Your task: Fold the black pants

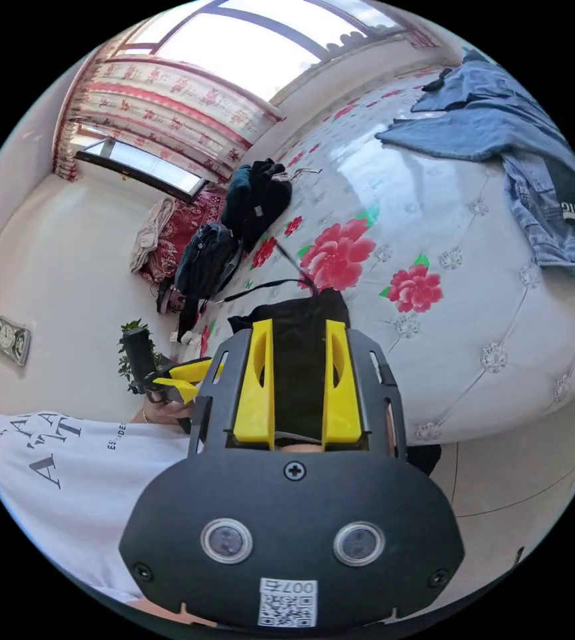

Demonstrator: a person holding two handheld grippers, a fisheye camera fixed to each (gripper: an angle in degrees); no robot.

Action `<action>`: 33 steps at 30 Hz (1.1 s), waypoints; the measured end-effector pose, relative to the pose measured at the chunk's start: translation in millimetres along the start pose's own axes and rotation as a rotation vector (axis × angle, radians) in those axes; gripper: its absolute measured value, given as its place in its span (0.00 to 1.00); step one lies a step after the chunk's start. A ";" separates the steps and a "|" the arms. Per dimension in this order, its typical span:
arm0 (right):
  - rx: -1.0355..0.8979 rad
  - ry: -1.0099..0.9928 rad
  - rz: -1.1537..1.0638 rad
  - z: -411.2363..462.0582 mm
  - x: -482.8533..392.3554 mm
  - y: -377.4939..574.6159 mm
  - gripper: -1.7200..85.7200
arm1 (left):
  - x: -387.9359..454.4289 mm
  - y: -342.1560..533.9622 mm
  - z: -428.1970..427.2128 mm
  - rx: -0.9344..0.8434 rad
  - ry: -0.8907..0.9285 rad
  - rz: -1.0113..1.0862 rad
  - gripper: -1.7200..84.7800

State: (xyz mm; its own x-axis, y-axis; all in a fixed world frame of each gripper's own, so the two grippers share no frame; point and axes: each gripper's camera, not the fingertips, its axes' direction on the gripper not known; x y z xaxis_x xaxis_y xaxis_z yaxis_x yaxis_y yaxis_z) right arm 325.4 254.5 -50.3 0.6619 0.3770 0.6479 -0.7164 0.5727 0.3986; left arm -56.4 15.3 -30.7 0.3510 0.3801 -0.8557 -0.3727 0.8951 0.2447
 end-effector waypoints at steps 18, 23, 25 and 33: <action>-0.340 -0.164 0.083 92.4 88.5 -36.0 0.13 | -147.0 118.0 -55.4 0.199 -0.119 -0.733 0.12; -0.398 -0.285 0.055 83.7 57.8 -78.2 0.12 | -136.3 88.0 -70.5 0.261 -0.064 -0.619 0.09; -0.405 -0.287 -0.008 81.3 32.7 -100.6 0.12 | -128.4 68.8 -84.4 0.287 -0.046 -0.555 0.08; -0.298 -0.465 -0.257 116.6 -137.9 -259.0 0.11 | -124.3 -39.3 -250.7 0.514 -0.159 -0.337 0.08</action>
State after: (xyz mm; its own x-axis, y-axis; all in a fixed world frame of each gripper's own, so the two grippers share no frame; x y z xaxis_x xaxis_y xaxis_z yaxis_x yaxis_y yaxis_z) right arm 393.9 -30.7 -167.2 0.5914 -0.1192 0.7975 -0.4096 0.8075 0.4245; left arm -300.7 -125.6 -48.3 0.5152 0.0527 -0.8554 0.2268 0.9542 0.1954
